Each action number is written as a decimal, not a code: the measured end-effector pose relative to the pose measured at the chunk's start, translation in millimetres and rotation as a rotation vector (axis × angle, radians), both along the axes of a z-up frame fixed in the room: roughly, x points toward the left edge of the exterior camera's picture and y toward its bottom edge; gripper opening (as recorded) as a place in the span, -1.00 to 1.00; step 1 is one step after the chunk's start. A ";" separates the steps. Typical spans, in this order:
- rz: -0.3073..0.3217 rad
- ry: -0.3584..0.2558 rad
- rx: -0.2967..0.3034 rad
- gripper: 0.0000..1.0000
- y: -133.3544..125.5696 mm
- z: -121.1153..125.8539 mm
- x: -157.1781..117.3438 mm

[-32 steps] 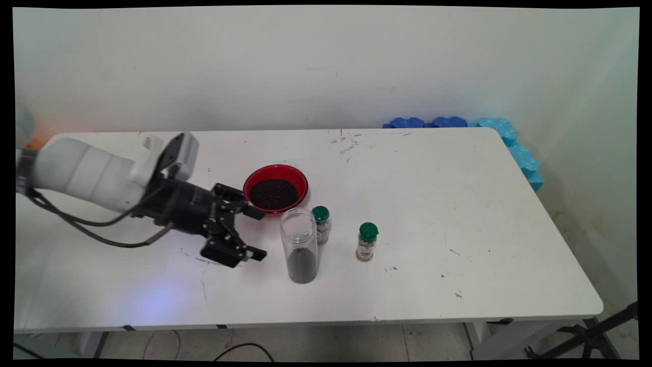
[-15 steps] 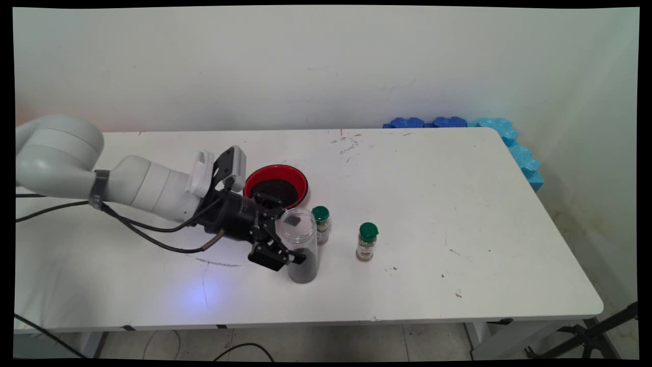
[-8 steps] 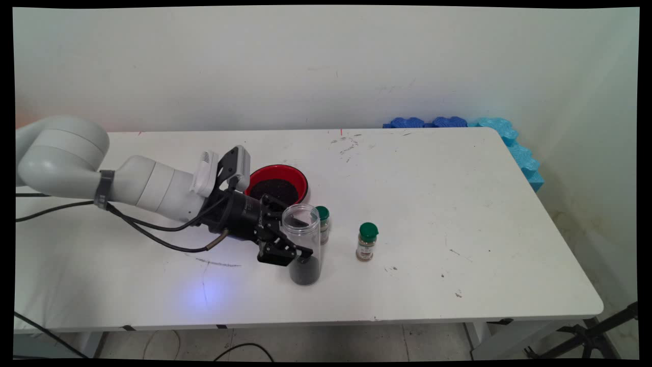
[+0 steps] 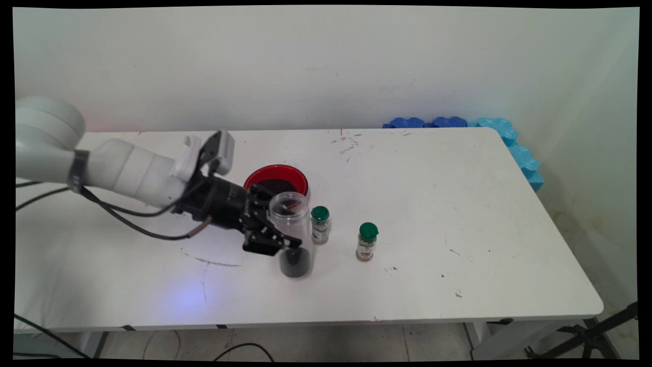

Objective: Pour the black seasoning powder in the red bowl

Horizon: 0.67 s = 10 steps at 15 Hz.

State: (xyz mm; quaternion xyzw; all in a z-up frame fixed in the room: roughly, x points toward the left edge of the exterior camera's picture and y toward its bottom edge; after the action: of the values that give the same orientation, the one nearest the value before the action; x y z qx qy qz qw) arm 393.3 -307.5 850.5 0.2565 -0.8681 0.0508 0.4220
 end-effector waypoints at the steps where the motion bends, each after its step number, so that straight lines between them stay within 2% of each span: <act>1: 0.002 0.001 0.002 -1.00 0.5 5.9 3.9; 10: 0.016 0.014 0.029 -1.00 5.7 75.6 41.9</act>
State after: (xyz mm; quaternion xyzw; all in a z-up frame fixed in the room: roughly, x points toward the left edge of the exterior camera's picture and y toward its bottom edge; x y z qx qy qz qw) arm 435.2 -301.8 926.1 0.2697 -0.8637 0.0399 0.4240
